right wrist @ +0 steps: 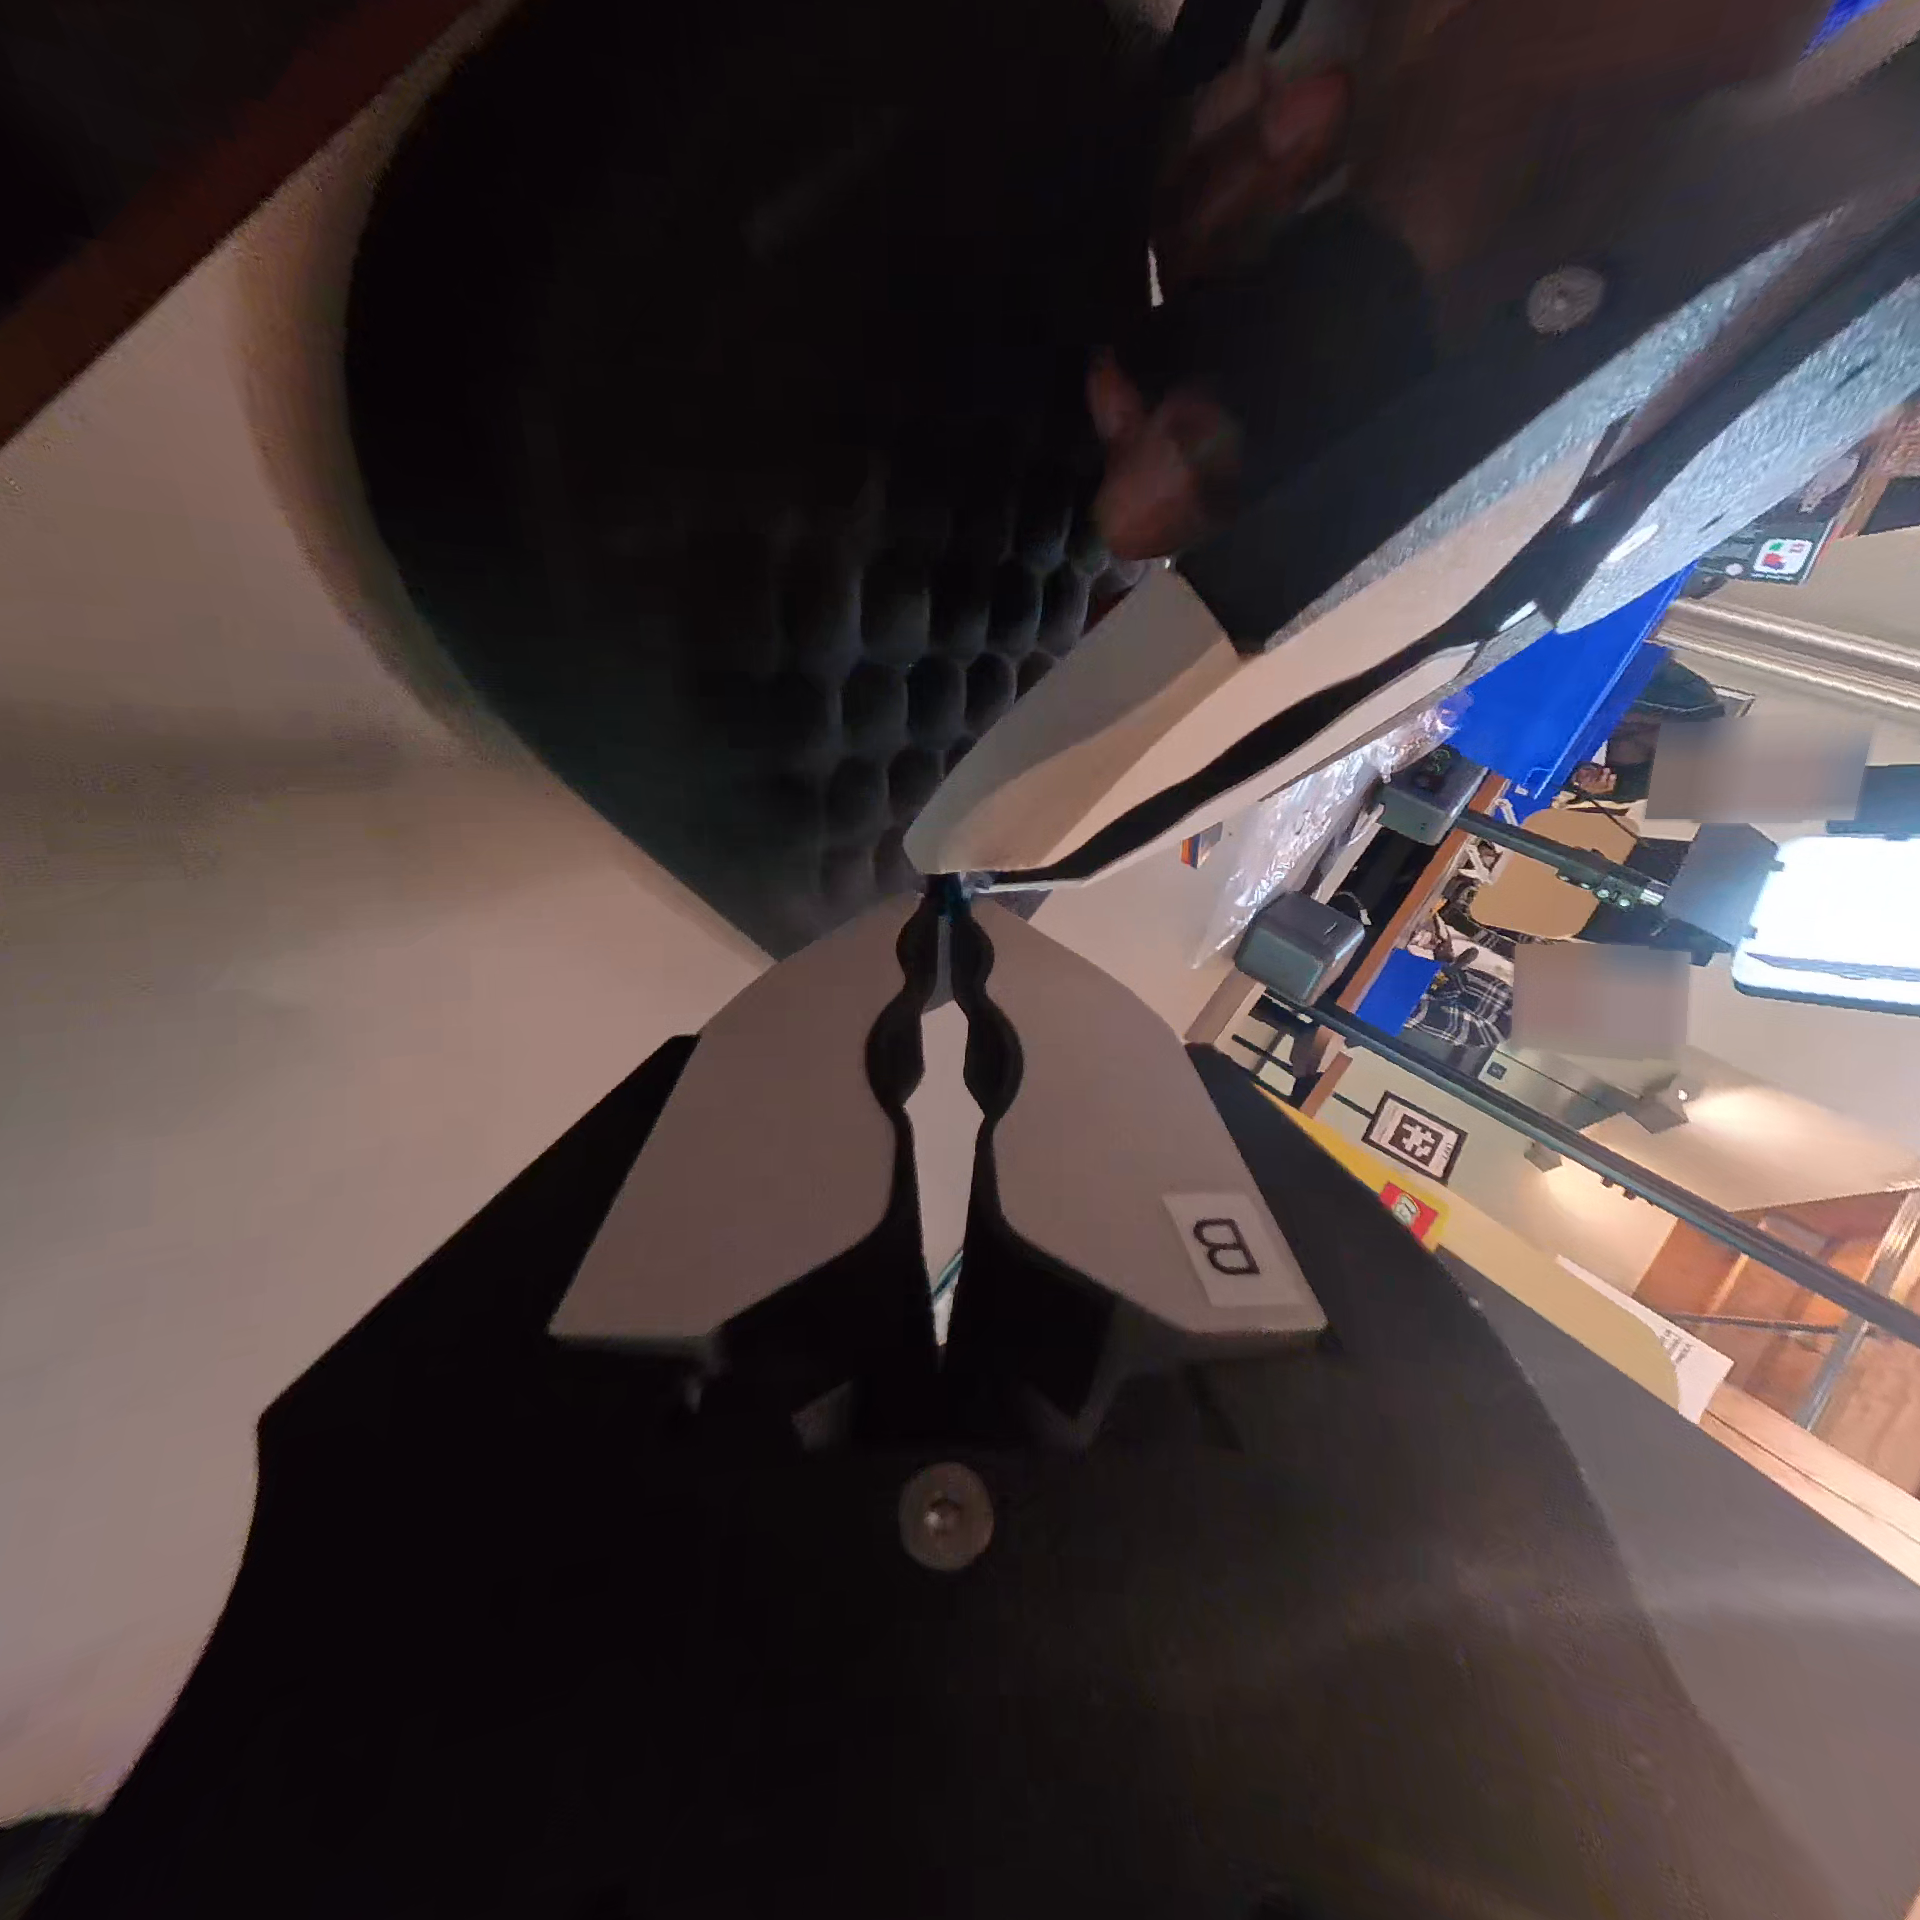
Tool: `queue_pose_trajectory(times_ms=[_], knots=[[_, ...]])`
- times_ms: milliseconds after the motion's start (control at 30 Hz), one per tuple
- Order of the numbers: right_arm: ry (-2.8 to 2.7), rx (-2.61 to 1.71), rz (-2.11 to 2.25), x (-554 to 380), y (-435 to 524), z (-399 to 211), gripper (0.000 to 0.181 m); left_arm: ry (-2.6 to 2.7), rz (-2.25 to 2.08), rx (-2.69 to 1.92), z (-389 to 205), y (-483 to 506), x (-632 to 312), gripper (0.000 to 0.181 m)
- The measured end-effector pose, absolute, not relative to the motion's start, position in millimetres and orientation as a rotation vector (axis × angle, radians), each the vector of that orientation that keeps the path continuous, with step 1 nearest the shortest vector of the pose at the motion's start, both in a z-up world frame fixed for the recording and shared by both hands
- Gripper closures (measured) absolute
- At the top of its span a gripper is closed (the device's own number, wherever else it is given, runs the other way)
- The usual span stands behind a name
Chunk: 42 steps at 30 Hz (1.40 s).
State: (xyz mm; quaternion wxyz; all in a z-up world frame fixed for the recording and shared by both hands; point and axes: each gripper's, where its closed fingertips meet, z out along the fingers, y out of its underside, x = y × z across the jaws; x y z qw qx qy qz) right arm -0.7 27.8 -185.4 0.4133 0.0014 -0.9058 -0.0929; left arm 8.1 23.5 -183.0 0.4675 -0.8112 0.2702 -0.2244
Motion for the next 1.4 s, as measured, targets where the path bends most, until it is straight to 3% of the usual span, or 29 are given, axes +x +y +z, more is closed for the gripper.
queue_pose_trajectory(times_ms=[100, 167, 300, 400, 500, 567, 733, 867, 1400], knots=[[-2.339, 0.011, -0.238, -3, 27, -200, 0.180, 0.681, -0.500, -1.964, -181, 22, 3, 0.160], [-2.338, 0.073, -0.250, -3, 25, -210, 0.181, 0.533, -0.513, -1.764, -132, 29, -13, 0.162], [-2.334, -0.044, -0.137, -5, 27, -204, 0.181, 0.588, -0.529, -1.865, -150, 24, -27, 0.161], [-2.205, -0.299, 0.147, -14, 30, -183, 0.181, 0.494, -0.720, -1.843, -153, 20, -25, 0.160], [-2.013, -0.486, 0.597, -16, 23, -148, 0.156, 0.402, -0.965, -1.750, -139, 14, -20, 0.160], [-1.955, -0.401, 0.715, -12, 12, -135, 0.159, 0.392, -1.050, -1.721, -135, 9, -17, 0.160], [-1.918, -0.280, 0.687, -16, 0, -126, 0.160, 0.344, -1.218, -1.632, -118, 5, -12, 0.161], [-1.858, -0.250, 0.669, -19, 0, -117, 0.177, 0.325, -1.278, -1.606, -116, 4, -8, 0.161], [-2.051, -0.006, 0.292, -14, -6, -133, 0.178, 0.369, -1.278, -1.696, -132, -1, -3, 0.162]])
